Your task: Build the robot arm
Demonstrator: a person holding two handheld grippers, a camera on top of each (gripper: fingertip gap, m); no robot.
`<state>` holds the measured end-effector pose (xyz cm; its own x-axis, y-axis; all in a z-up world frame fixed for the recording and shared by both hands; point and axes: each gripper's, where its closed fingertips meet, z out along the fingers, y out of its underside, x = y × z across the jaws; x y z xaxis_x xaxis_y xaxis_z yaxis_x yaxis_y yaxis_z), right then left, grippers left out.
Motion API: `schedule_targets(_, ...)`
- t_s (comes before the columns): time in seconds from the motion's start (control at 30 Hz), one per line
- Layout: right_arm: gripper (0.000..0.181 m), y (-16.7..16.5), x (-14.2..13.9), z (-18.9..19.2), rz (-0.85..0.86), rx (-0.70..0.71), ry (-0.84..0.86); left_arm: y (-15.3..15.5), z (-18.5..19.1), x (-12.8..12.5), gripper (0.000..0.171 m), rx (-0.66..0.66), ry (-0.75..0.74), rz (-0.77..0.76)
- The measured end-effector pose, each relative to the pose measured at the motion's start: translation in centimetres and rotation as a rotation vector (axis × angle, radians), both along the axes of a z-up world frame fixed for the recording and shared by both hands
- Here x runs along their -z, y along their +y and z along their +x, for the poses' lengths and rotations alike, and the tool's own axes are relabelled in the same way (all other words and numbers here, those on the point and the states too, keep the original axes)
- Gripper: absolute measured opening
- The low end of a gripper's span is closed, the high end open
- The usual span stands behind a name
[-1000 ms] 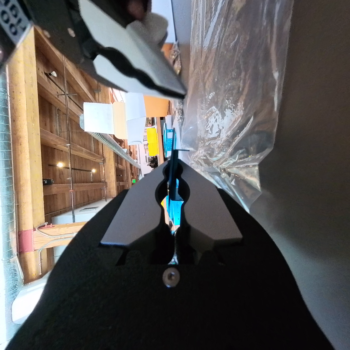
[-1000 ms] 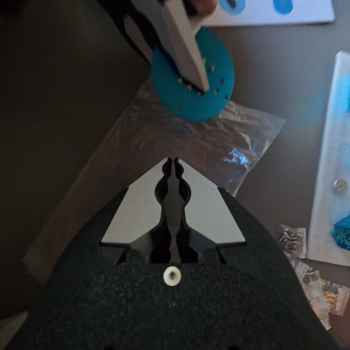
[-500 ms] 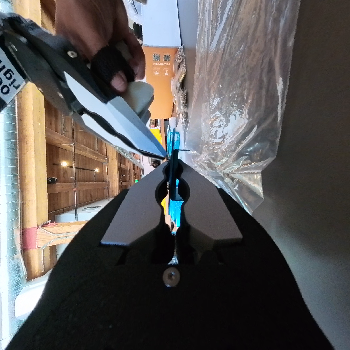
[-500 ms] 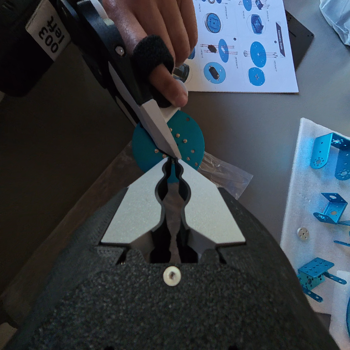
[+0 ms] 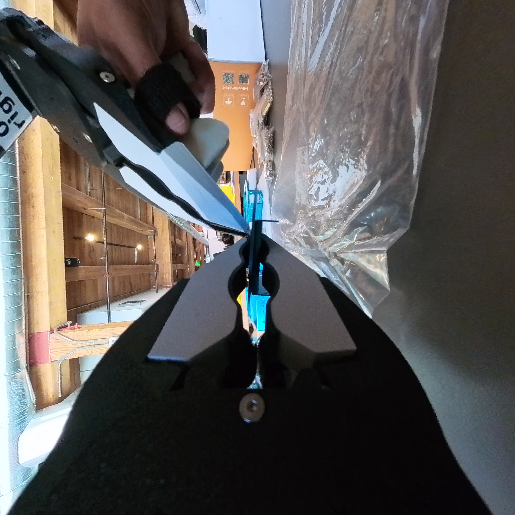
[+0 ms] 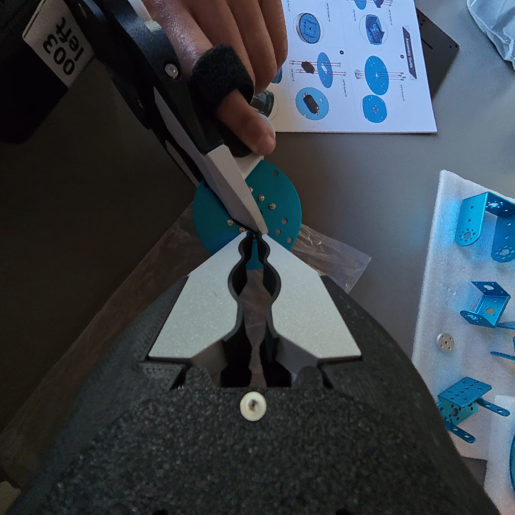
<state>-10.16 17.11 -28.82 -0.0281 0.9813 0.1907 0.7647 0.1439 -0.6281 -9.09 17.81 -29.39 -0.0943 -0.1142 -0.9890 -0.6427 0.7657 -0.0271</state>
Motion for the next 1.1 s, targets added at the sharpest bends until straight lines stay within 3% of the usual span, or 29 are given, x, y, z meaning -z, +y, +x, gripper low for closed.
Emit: schedule_targets(1.1, 0.005, 0.72, 0.36, 0.01, -0.056, 0.118, -0.034, 0.85, -0.32, 0.23, 0.001, -0.045, -0.009, -0.039)
